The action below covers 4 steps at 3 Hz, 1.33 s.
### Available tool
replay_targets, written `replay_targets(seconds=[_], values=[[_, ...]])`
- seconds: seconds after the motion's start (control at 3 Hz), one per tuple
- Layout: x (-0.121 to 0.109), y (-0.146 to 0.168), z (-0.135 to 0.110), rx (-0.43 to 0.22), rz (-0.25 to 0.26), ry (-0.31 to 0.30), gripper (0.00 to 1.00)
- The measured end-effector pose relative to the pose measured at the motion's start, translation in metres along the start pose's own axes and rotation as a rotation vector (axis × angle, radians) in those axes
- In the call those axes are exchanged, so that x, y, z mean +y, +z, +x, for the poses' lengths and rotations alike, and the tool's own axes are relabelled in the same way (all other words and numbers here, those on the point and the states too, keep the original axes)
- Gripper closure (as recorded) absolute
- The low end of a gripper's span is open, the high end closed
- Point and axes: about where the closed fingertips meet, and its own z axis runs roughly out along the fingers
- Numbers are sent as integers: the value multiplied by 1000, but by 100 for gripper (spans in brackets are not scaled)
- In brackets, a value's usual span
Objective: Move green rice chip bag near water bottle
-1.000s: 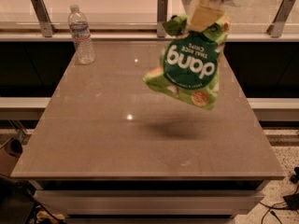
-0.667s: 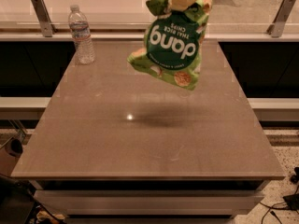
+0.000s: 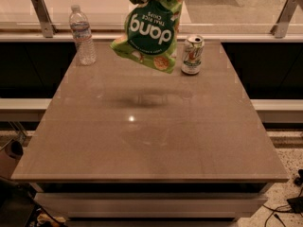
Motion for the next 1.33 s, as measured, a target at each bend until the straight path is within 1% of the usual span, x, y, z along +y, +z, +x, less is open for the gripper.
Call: replay_targets(seconds=[0.67, 1.0, 1.33], values=[[-25, 70, -11, 10, -26, 8, 100], [-29, 95, -27, 4, -47, -3, 100], [-25, 109, -42, -18, -57, -17, 100]])
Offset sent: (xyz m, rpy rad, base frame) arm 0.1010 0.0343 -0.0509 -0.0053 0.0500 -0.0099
